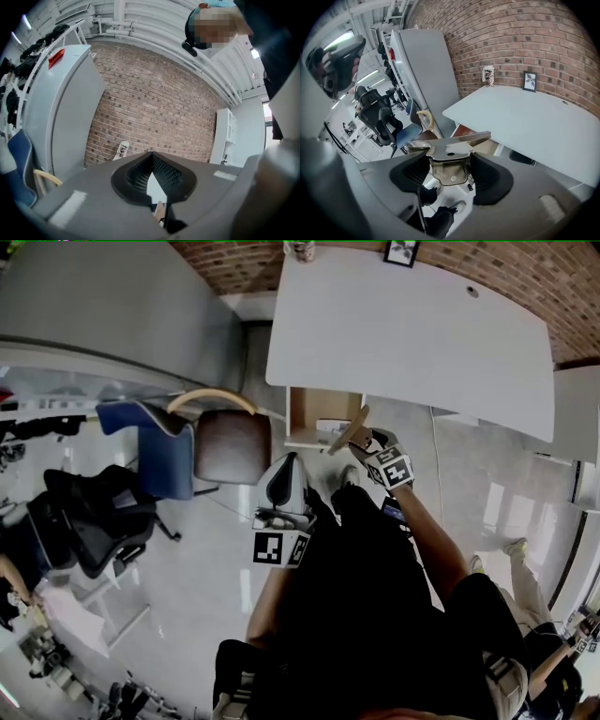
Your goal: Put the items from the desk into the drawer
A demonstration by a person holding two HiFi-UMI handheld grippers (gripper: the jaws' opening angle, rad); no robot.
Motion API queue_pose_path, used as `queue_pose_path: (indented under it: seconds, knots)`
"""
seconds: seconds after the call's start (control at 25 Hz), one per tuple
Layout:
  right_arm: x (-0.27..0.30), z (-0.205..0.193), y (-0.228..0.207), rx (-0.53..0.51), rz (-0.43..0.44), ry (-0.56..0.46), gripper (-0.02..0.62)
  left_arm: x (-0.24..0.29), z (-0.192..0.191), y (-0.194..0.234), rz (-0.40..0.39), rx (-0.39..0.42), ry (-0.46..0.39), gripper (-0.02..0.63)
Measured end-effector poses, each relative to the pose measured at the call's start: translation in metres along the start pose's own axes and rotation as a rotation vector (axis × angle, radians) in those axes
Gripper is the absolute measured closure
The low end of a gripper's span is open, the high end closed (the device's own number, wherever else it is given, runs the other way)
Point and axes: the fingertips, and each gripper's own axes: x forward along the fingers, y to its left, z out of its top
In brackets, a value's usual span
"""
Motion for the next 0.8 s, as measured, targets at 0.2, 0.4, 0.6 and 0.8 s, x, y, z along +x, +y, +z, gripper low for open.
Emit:
queue_pose_path:
  seconds: [0.2, 0.4, 0.6, 0.8]
  knots:
    - [0.028, -0.005, 0.006, 0.058, -0.021, 0.045, 0.322, 0.007, -0.007, 0.027, -0.028, -0.012, 0.025, 0.592]
    - [0.062, -0.025, 0.007, 0.221, -0.059, 0.11, 0.322, 0.008, -0.018, 0.054, -0.068, -0.026, 0.08, 0.592]
    - [0.103, -0.048, -0.007, 0.378, -0.134, 0.177, 0.322, 0.018, -0.037, 0.086, -0.108, -0.038, 0.111, 0.592]
    - [0.142, -0.077, -0.013, 0.534, -0.189, 0.216, 0.322, 0.021, -0.061, 0.112, -0.134, -0.047, 0.159, 0.592]
